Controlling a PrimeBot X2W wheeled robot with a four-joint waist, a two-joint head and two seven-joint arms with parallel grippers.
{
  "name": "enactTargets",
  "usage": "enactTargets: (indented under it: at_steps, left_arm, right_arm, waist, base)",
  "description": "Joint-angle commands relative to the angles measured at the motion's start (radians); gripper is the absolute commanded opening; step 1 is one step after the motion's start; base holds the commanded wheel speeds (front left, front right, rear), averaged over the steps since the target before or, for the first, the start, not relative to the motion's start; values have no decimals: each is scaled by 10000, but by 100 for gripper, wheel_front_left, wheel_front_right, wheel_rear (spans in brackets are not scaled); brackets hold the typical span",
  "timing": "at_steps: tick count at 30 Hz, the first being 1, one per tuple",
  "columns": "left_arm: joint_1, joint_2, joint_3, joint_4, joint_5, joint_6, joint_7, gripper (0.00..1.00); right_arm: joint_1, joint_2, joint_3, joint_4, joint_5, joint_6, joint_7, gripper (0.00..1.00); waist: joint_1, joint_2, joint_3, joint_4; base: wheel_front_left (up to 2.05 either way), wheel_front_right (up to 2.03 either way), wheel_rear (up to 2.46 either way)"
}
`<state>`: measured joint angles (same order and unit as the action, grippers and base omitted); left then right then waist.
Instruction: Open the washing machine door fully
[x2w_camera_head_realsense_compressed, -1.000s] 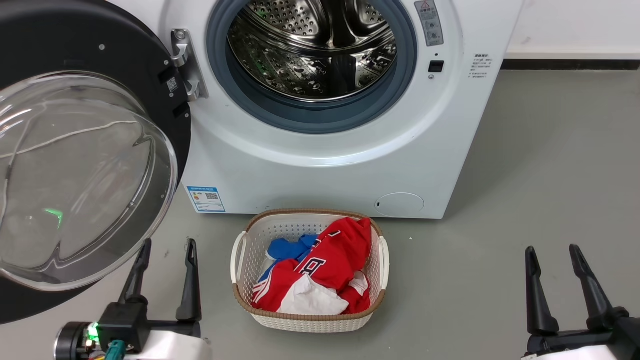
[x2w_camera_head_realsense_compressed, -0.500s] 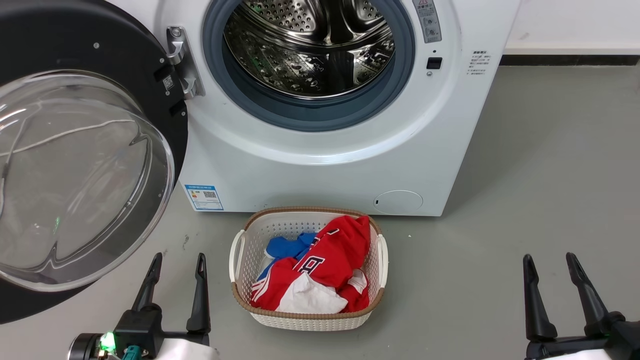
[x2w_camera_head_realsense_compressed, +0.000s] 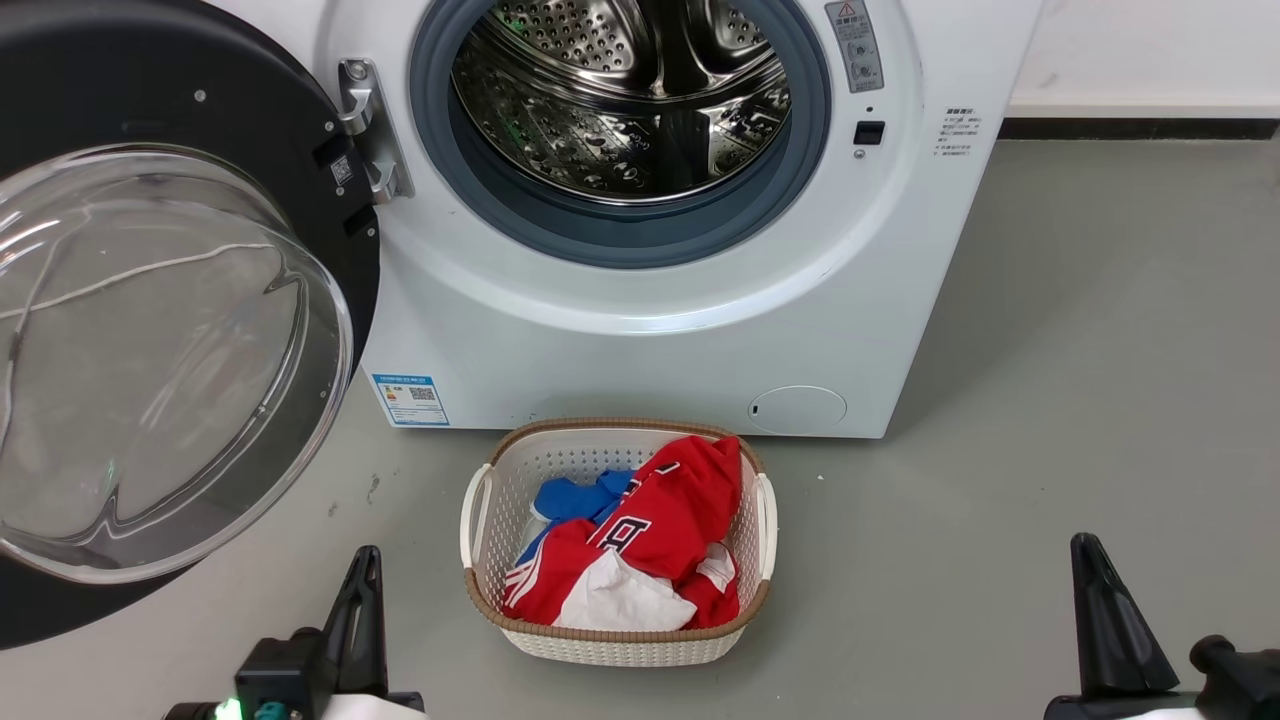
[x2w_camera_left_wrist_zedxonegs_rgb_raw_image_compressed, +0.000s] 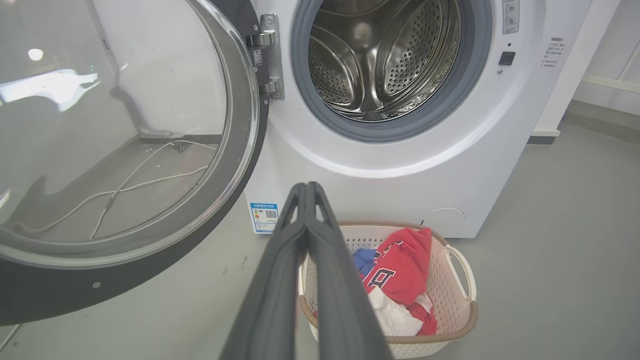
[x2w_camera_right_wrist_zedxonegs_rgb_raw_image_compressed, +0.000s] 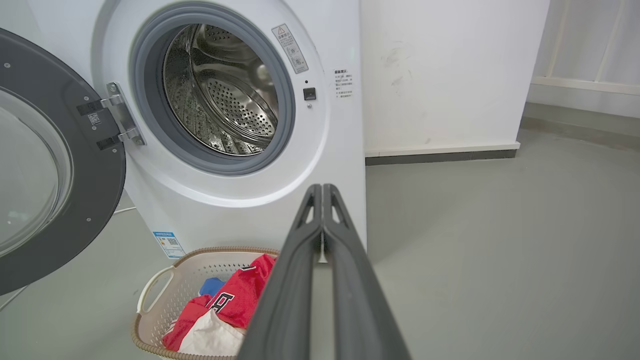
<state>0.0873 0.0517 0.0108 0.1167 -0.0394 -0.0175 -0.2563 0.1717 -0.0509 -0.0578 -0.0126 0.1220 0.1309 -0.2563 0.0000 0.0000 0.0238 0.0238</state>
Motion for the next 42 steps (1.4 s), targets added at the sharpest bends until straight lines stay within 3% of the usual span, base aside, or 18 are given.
enactTargets:
  at_steps: [1, 18, 42]
  left_arm:
    - [-200, 24, 106, -49, -474, -49, 131, 0]
    - [-571, 18, 276, 189, -3907, -293, 896, 0]
    - [-1085, 9, 537, 553, -8004, -596, 1865, 0]
  right_arm:
    - [-71, -26, 18, -98, 515, 0, 38, 0]
    - [-731, -222, 132, 515, 3968, 0, 668, 0]
    - [-1464, -341, 147, 1202, 7966, -1, 1523, 0]
  waist:
    - [0, 0, -2, -3]
    - [0, 0, -31, -36]
    - [0, 0, -74, -86]
  base:
    - [0, 0, 0]
    - [0, 0, 0]
    - [0, 0, 0]
